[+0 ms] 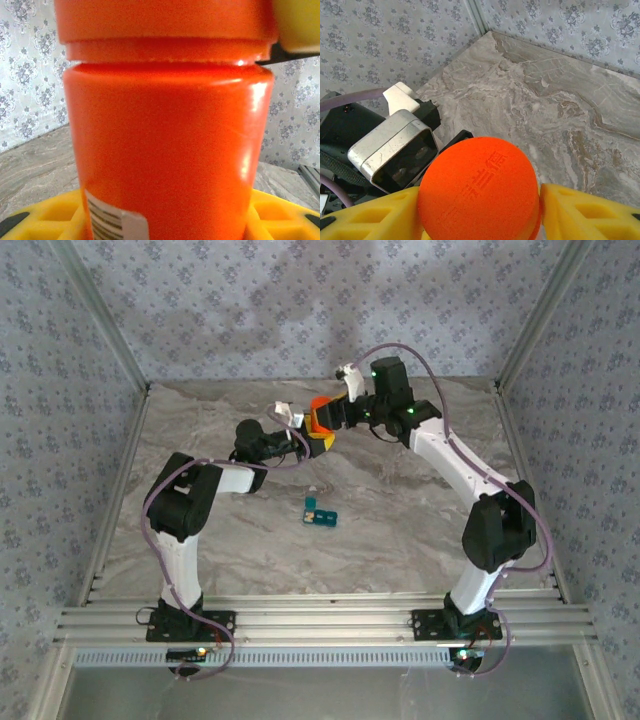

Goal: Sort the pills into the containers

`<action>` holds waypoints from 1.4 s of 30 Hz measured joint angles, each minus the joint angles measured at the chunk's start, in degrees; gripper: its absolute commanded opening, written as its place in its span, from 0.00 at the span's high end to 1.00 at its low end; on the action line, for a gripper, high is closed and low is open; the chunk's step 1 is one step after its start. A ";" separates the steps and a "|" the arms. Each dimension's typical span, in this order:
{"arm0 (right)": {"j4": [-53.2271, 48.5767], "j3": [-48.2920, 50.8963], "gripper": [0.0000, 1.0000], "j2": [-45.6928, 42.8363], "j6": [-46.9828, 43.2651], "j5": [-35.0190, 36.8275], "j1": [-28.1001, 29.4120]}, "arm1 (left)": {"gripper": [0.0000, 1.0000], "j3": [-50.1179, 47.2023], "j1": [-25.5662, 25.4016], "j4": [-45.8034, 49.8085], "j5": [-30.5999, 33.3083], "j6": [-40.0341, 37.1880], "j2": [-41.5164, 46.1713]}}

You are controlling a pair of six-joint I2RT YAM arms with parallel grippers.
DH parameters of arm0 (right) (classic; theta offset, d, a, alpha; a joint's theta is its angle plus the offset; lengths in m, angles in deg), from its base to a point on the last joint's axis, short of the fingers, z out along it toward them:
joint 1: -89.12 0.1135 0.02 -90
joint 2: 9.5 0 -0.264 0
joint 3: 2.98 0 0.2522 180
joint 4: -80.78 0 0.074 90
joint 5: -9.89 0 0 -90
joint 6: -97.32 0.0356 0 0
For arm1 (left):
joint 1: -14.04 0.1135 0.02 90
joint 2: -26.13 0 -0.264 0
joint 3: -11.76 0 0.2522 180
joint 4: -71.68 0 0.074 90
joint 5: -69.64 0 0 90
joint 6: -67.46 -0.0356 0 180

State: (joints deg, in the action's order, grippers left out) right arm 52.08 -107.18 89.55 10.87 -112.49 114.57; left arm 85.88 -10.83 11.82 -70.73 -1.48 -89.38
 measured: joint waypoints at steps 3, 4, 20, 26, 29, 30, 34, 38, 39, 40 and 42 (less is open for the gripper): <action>-0.02 -0.15 0.40 0.02 0.00 -0.04 0.00 | 1.00 0.31 0.00 0.11 0.02 0.04 0.00; 0.00 -0.15 0.41 0.02 0.00 -0.04 0.00 | 1.00 0.37 0.00 0.11 0.00 0.04 0.00; 2.14 0.63 0.79 0.31 2.99 3.69 1.11 | 1.00 0.72 0.24 2.01 0.31 1.49 0.00; 14.60 12.52 0.80 -5.46 13.90 21.86 6.75 | 1.00 0.70 0.63 4.66 -0.48 1.44 -0.02; 19.45 17.00 0.79 -7.80 18.45 31.19 10.19 | 1.00 0.70 0.76 4.68 -0.02 1.33 -0.02; 20.33 17.77 0.78 -8.22 19.98 33.18 11.08 | 1.00 0.70 0.92 4.59 0.42 1.31 -0.02; 21.20 18.18 0.66 -8.24 24.48 36.48 12.70 | 1.00 0.72 1.20 3.96 1.81 1.31 -0.02; 21.49 18.18 0.41 -8.33 25.99 34.67 12.07 | 1.00 0.79 1.09 3.93 1.95 1.25 -0.02; 21.46 18.18 0.35 -8.44 26.08 33.57 11.58 | 1.00 0.83 1.05 3.85 1.75 1.11 -0.02; 21.42 18.25 0.31 -8.72 25.79 32.24 10.91 | 1.00 0.90 0.87 3.50 1.44 0.98 -0.02; 21.55 18.91 0.27 -9.84 25.18 29.81 9.31 | 1.00 1.05 0.33 2.97 0.68 0.83 -0.02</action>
State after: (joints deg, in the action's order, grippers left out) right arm 73.63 -88.27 79.71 36.05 -82.68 123.88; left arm 86.93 -10.50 14.79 -70.05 -0.65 -89.40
